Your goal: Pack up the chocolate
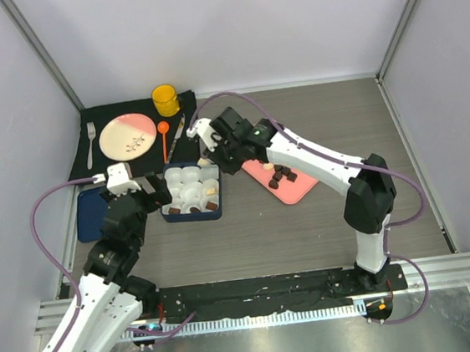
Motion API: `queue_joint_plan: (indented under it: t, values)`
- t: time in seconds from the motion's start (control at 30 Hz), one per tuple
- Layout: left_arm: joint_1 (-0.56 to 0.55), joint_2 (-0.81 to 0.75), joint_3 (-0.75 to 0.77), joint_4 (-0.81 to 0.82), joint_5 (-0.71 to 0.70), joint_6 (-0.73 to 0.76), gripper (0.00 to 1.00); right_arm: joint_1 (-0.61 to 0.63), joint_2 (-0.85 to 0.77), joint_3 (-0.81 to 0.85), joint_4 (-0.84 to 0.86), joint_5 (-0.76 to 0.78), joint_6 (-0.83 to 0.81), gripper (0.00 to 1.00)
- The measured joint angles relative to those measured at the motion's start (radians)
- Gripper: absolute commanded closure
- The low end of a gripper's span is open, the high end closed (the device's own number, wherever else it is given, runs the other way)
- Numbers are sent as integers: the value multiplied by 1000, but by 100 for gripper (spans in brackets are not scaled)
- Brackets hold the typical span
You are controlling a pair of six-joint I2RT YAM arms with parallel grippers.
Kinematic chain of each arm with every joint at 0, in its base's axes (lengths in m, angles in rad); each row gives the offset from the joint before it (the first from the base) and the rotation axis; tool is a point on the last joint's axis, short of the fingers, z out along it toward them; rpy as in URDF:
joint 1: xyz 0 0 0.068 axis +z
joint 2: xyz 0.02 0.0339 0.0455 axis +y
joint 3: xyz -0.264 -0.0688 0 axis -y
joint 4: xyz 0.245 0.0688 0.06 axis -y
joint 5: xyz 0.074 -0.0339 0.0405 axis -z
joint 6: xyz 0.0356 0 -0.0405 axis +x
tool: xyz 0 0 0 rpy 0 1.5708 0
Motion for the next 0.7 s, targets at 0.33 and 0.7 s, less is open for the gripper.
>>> queue_joint_plan:
  t: [0.33,0.7]
  values:
    - [0,-6,0,0,0,0,0,89,134,53,24,-33,-34,83]
    - [0,-6,0,0,0,0,0,125,192,54,102,-56,3,83]
